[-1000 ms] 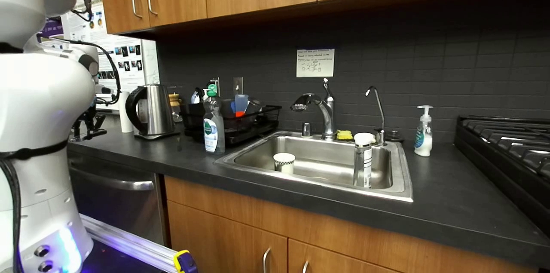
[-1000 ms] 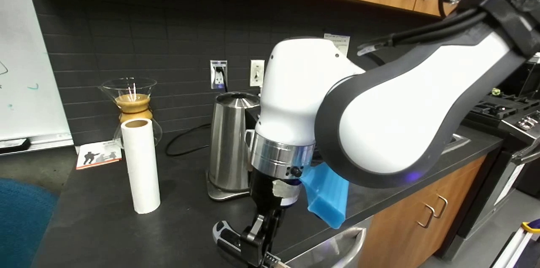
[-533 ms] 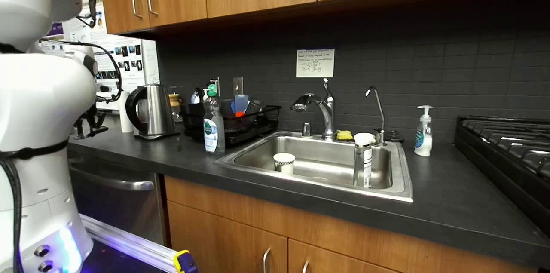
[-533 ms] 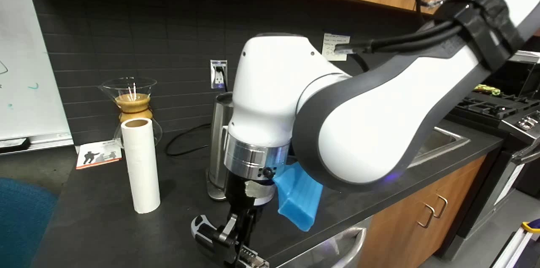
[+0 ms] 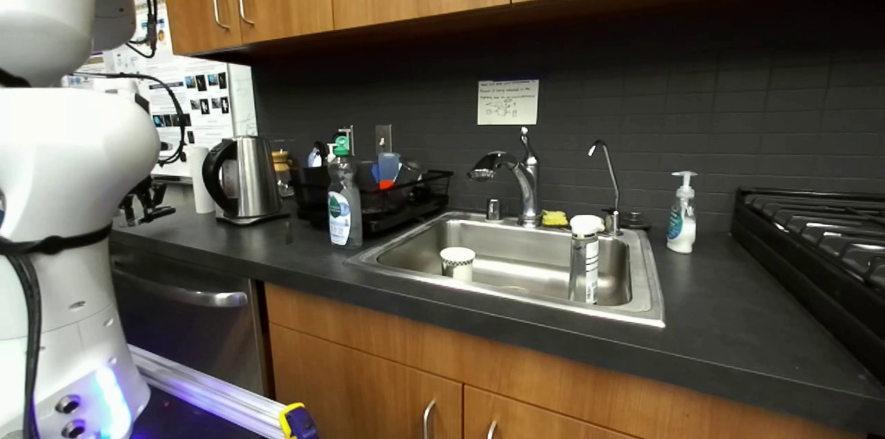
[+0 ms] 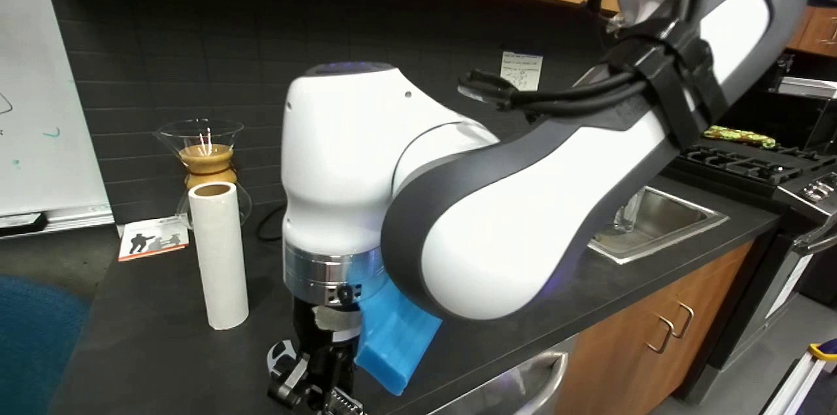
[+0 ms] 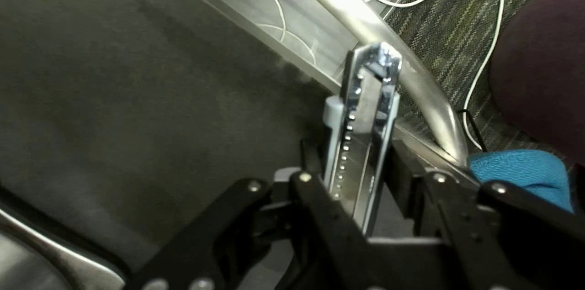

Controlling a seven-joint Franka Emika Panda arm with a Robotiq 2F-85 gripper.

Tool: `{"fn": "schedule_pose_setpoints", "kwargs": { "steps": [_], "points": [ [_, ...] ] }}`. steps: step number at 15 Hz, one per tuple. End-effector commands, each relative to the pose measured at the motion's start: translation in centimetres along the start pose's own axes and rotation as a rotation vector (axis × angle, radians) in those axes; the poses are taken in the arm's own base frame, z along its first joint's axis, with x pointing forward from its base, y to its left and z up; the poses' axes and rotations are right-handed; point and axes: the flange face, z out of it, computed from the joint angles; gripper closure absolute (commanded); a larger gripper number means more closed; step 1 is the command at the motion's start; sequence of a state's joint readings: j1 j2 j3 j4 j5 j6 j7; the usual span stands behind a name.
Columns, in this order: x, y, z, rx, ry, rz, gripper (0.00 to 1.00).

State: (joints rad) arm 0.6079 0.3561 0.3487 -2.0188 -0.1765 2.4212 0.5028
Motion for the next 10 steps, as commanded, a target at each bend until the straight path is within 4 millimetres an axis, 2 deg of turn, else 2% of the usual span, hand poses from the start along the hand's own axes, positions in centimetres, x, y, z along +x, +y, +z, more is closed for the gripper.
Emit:
{"fn": "schedule_pose_setpoints", "kwargs": {
  "steps": [1, 10],
  "points": [
    [2.2, -0.9, -0.3, -0.040, -0.007, 0.061, 0.85],
    [5.7, 0.5, -0.4, -0.067, 0.036, 0.350, 0.85]
  ]
}}
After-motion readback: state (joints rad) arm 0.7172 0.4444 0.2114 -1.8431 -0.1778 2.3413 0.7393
